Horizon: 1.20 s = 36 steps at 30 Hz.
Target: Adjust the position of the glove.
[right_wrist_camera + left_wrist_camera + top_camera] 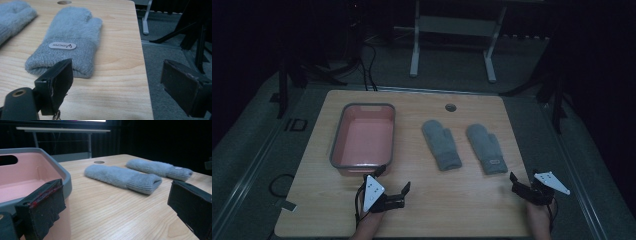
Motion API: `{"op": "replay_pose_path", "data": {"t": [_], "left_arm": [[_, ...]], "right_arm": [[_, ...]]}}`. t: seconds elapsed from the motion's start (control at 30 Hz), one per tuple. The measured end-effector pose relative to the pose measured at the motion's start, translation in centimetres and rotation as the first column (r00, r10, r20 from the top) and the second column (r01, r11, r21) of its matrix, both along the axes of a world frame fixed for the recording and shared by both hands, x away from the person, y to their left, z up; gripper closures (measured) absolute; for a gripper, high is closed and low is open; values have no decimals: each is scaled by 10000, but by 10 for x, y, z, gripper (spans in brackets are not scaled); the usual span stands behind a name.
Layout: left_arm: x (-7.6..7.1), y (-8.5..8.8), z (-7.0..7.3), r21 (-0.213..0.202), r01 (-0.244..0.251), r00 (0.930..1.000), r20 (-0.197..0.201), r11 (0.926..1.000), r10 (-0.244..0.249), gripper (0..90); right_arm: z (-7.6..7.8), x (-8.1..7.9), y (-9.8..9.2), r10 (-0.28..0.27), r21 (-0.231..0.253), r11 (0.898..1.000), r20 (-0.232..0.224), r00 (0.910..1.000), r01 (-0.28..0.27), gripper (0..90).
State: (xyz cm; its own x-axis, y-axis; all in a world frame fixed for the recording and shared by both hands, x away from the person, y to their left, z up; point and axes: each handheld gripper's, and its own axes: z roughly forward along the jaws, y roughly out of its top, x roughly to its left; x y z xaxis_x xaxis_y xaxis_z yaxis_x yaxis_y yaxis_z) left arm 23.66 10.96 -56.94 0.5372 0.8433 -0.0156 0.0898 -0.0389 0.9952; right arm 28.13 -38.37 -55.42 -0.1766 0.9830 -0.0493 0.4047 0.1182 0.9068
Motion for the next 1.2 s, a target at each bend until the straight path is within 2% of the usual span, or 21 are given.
{"op": "replay_pose_path", "data": {"t": [0.1,0.17,0.2,0.3,0.43,0.53,0.8,0.87,1.13,1.2], "left_arm": [[0,-2,0,106,79,10000,32,9999,-80,12],[0,-2,0,106,79,10000,32,9999,-80,13],[0,-2,0,83,118,9999,35,9999,-118,12],[0,-2,0,70,128,9999,38,9999,-128,12],[0,-2,-1,68,141,9999,43,9999,-141,13],[1,-1,-1,41,170,9999,29,9998,-170,12],[1,-1,-1,-11,226,9997,10,9997,-226,12],[1,-1,-1,-30,236,9997,-6,9997,-236,13],[2,-1,-1,-136,259,9997,-17,9996,-259,12],[2,0,-1,-174,256,9997,-47,9995,-257,12]], "right_arm": [[8,-1,3,0,-340,9994,-13,10000,0,113],[13,-2,4,50,-330,9994,-56,10000,-52,113],[23,0,4,550,91,9985,-378,9978,-547,128],[32,6,8,988,363,9947,-731,9924,-964,133],[42,11,17,1354,561,9897,-672,9885,-1317,137],[47,15,25,1464,445,9886,-638,9872,-1437,136],[59,32,54,1936,667,9800,-1033,9756,-1874,113],[62,36,61,2037,671,9780,-990,9740,-1977,113],[71,56,92,2587,389,9659,-1174,9588,-2559,113],[71,61,99,2776,518,9606,-1262,9524,-2732,113]]}}
